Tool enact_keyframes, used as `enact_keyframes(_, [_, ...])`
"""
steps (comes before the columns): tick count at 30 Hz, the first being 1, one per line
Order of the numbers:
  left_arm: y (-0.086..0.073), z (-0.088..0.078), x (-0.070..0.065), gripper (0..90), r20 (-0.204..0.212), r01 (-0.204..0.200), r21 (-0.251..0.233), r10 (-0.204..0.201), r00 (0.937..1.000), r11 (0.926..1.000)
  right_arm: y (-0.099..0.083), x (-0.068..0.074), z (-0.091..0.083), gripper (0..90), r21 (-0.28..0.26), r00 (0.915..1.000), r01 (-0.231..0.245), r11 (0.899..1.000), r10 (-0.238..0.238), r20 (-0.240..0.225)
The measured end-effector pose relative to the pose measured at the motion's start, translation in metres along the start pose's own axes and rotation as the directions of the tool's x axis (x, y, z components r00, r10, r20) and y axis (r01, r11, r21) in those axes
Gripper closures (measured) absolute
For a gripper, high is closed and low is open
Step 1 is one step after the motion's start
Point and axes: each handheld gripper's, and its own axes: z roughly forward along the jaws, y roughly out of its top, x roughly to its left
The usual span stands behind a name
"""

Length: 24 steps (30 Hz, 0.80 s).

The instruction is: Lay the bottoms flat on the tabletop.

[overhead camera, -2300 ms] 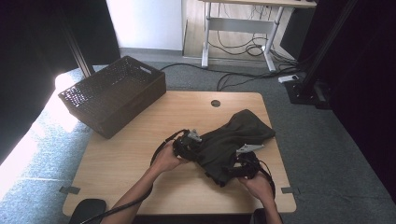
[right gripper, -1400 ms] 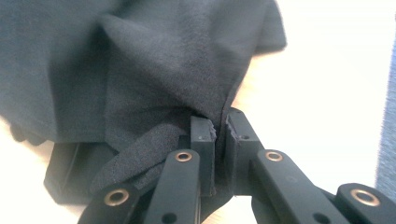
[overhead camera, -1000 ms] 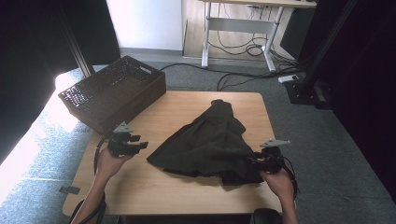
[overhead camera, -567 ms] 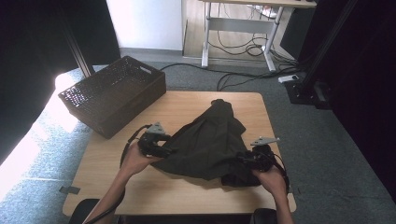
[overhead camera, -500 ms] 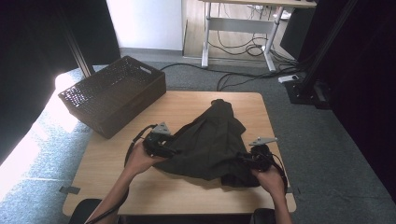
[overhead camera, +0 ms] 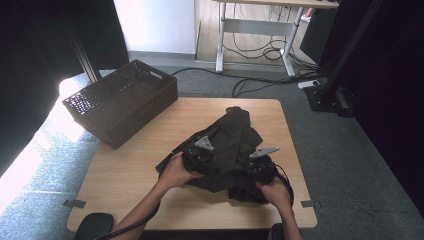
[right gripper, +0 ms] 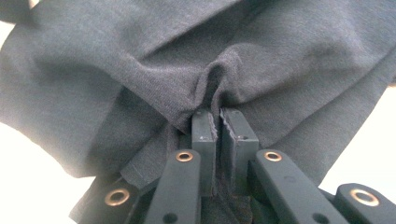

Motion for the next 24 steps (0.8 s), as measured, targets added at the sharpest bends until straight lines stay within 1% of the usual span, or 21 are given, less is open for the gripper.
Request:
enact_keyframes(1, [0.001,0.003,-0.001,48.4,-0.014,0.0,0.02,0.0,0.9999,0.9998,0.0,0.001,0.0,82.2,0.0,1.0,0.002,1.0,-0.002,-0.002])
enact_keyframes(2, [0.001,0.005,0.0,61.3,-0.016,0.006,0.031,-0.005,0.9999,0.9995,-0.001,0.001,0.0,81.6,-0.001,1.0,0.004,1.0,-0.004,-0.003])
enact_keyframes(3, [0.0,0.007,0.0,71.2,-0.01,0.017,0.034,-0.016,0.9998,0.9993,-0.001,0.0,0.0,80.8,-0.004,1.0,0.008,1.0,-0.008,-0.004])
enact_keyframes(4, [0.0,0.007,0.0,79.4,-0.033,0.015,0.034,-0.014,0.9994,0.9993,-0.002,0.0,0.0,79.5,-0.006,1.0,0.004,1.0,-0.004,-0.008])
enact_keyframes(5, [0.0,0.006,0.0,83.7,-0.042,0.013,0.029,-0.012,0.999,0.9995,-0.003,0.0,-0.001,77.7,-0.007,1.0,0.003,1.0,-0.003,-0.007])
enact_keyframes(7, [0.002,-0.002,0.002,85.2,-0.05,0.015,-0.003,-0.015,0.9986,0.9999,-0.004,-0.002,-0.004,69.9,-0.015,1.0,0.0,1.0,0.0,-0.001])
enact_keyframes(9, [0.006,-0.016,0.006,85.7,-0.065,0.02,-0.046,-0.023,0.9976,0.9987,-0.006,-0.004,-0.008,58.1,-0.031,0.9996,-0.015,0.999,0.015,0.024])
enact_keyframes(10, [0.009,-0.027,0.009,85.7,-0.079,0.021,-0.078,-0.027,0.9965,0.9968,-0.007,-0.007,-0.011,54.1,-0.041,0.9989,-0.029,0.999,0.03,0.037])
enact_keyframes(12, [0.013,-0.044,0.015,85.9,-0.098,0.027,-0.116,-0.039,0.9944,0.9929,-0.008,-0.01,-0.018,46.0,-0.06,0.9975,-0.055,0.997,0.058,0.04])
enact_keyframes(15, [0.017,-0.078,0.027,86.0,-0.152,0.043,-0.177,-0.071,0.9859,0.9833,-0.009,-0.015,-0.027,39.3,-0.081,0.9954,-0.069,0.994,0.074,0.061])
enact_keyframes(16, [0.016,-0.089,0.032,86.0,-0.176,0.047,-0.193,-0.082,0.981,0.98,-0.009,-0.016,-0.03,37.8,-0.088,0.9946,-0.074,0.993,0.08,0.067])
enact_keyframes(17, [0.014,-0.102,0.038,86.0,-0.214,0.051,-0.202,-0.095,0.9721,0.978,-0.01,-0.017,-0.032,37.2,-0.098,0.9943,-0.076,0.992,0.083,0.067])
enact_keyframes(18, [0.011,-0.108,0.042,86.0,-0.239,0.056,-0.206,-0.106,0.9652,0.9769,-0.01,-0.019,-0.035,36.3,-0.105,0.994,-0.077,0.991,0.085,0.07])
enact_keyframes(19, [0.007,-0.117,0.049,86.0,-0.267,0.067,-0.209,-0.122,0.956,0.9757,-0.011,-0.02,-0.035,36.1,-0.106,0.9936,-0.078,0.991,0.086,0.073])
enact_keyframes(20, [0.0,-0.124,0.056,86.0,-0.281,0.088,-0.214,-0.148,0.9483,0.9729,-0.011,-0.021,-0.036,35.7,-0.103,0.9925,-0.085,0.991,0.094,0.078])
enact_keyframes(21, [-0.01,-0.131,0.065,86.0,-0.307,0.119,-0.219,-0.184,0.9339,0.9684,-0.012,-0.022,-0.035,35.2,-0.101,0.9923,-0.088,0.991,0.096,0.078])
enact_keyframes(22, [-0.016,-0.134,0.07,86.0,-0.321,0.138,-0.218,-0.204,0.9248,0.9662,-0.014,-0.023,-0.034,34.7,-0.098,0.9921,-0.094,0.991,0.102,0.074])
enact_keyframes(24, [-0.037,-0.139,0.083,86.0,-0.348,0.187,-0.205,-0.25,0.9035,0.9608,-0.015,-0.022,-0.029,32.9,-0.093,0.9923,-0.1,0.991,0.106,0.064])
